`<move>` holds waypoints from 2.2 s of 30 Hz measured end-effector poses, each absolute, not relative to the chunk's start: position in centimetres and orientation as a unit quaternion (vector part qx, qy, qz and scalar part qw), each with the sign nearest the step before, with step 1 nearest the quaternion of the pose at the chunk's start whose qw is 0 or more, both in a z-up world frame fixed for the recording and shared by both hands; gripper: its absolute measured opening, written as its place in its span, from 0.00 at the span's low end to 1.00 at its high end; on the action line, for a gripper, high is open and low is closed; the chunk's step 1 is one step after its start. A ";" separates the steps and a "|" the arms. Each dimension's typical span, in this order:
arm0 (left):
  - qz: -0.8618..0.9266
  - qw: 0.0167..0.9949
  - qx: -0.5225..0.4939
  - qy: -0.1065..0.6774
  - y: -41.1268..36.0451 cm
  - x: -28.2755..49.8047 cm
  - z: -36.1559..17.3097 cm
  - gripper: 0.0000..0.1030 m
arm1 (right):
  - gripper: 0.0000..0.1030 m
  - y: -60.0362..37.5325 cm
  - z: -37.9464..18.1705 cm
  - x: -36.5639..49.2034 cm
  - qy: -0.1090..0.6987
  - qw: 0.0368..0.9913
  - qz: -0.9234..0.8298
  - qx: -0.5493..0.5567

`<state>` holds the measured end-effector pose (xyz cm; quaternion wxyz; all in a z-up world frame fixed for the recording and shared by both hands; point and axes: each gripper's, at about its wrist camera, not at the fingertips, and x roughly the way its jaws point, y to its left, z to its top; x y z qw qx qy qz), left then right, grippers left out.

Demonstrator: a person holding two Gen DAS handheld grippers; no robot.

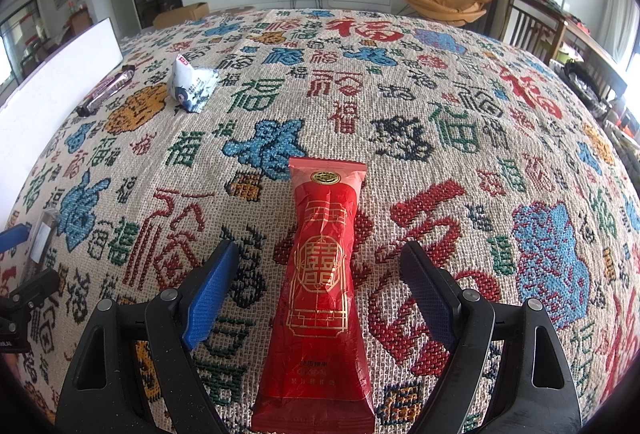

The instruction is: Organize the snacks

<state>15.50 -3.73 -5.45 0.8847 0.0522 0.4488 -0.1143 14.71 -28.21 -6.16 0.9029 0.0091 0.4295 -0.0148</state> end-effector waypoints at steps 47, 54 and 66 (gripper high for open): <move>-0.088 0.922 -0.172 0.336 19.5 10.8 13.0 0.17 | 0.14 -8.0 13.6 19.0 0.439 0.838 0.306 0.107; 0.115 0.913 -0.151 0.362 29.3 11.5 9.3 0.75 | 0.72 7.6 12.2 18.7 0.440 0.791 0.417 0.077; -0.045 0.939 -0.118 0.321 16.4 8.1 9.9 0.85 | 0.74 -13.6 -0.2 19.0 0.433 0.888 0.158 0.012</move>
